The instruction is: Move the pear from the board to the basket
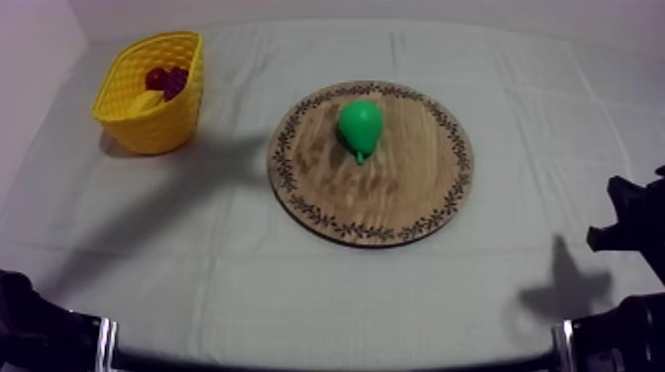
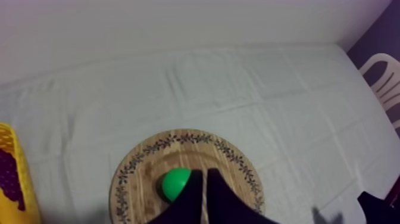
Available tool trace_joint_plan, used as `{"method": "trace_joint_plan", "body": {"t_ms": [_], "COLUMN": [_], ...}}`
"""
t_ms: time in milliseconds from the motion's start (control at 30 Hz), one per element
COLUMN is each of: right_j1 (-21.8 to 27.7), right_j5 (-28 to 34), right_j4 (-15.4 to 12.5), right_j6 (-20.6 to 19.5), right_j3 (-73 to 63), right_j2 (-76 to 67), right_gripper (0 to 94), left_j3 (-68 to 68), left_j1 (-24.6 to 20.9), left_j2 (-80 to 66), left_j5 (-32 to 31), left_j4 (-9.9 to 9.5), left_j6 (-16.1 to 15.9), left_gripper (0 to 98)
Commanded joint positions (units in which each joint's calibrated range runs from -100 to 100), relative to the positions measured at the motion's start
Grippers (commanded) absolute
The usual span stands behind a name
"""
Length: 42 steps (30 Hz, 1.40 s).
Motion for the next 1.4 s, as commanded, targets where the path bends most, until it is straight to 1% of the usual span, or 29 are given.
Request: {"method": "trace_joint_plan", "body": {"t_ms": [0, 67, 133, 300, 367, 433, 500, 567, 600, 667, 700, 733, 800, 900, 1033, 1200, 1367], "right_j1": [0.00, 0.00, 0.00, 0.00, 0.00, 0.00, 0.00, 0.00, 0.00, 0.00, 0.00, 0.00, 0.00, 0.00, 0.00, 0.00, 0.00], "right_j5": [0.01, 0.01, 0.01, 0.01, 0.01, 0.01, 0.01, 0.01, 0.01, 0.01, 0.01, 0.01, 0.01, 0.01, 0.01, 0.01, 0.01], "right_j4": [0.02, 0.02, 0.02, 0.02, 0.02, 0.02, 0.02, 0.02, 0.02, 0.02, 0.02, 0.02, 0.02, 0.02, 0.02, 0.02, 0.02], "right_j6": [0.02, 0.02, 0.02, 0.02, 0.02, 0.04, 0.06, 0.06, 0.07, 0.07, 0.07, 0.07, 0.07, 0.07, 0.07, 0.07, 0.04], "right_j3": [0.05, 0.05, 0.05, 0.05, 0.05, 0.05, 0.05, 0.05, 0.05, 0.05, 0.05, 0.05, 0.05, 0.05, 0.05, 0.05, 0.05], "right_j2": [-0.05, -0.05, -0.05, -0.05, -0.05, -0.05, -0.05, -0.05, -0.05, -0.05, -0.05, -0.05, -0.05, -0.05, -0.05, -0.05, -0.05], "right_gripper": [0.3, 0.3, 0.3, 0.3, 0.3, 0.3, 0.3, 0.3, 0.3, 0.3, 0.3, 0.3, 0.3, 0.3, 0.3, 0.3, 0.3], "left_j3": [-0.26, -0.69, -1.33, -3.42, -4.35, -5.22, -5.84, -6.14, -6.07, -5.43, -5.18, -5.10, -5.12, -5.05, -4.89, -4.60, -4.80], "left_j1": [0.47, 0.78, 0.93, 0.94, 0.99, 1.07, 1.19, 1.24, 1.26, 1.26, 1.25, 1.24, 1.15, 0.84, 0.49, 0.33, 0.27], "left_j2": [2.20, 3.77, 5.12, 7.58, 8.25, 8.84, 9.39, 9.86, 10.07, 10.45, 10.64, 10.84, 11.27, 11.77, 12.24, 13.27, 15.60], "left_j5": [0.03, 0.29, 0.86, 3.09, 4.22, 5.25, 6.01, 6.94, 7.32, 7.81, 8.00, 8.47, 9.54, 10.94, 13.06, 14.12, 13.42], "left_j4": [-1.32, -2.06, -2.36, -1.84, -1.73, -1.72, -1.81, -1.85, -1.74, -0.93, -0.48, -0.03, 0.74, 1.77, 2.88, 3.70, 4.03], "left_j6": [2.03, 2.84, 3.39, 3.36, 3.50, 3.85, 4.51, 5.46, 6.24, 8.18, 8.81, 9.11, 9.51, 9.35, 8.40, 8.07, 8.68], "left_gripper": [0.1, 0.1, 0.1, 0.4, 3.6, 9.2, 18.0, 32.8, 42.9, 67.6, 76.4, 82.5, 89.9, 94.5, 96.3, 96.7, 96.8]}}
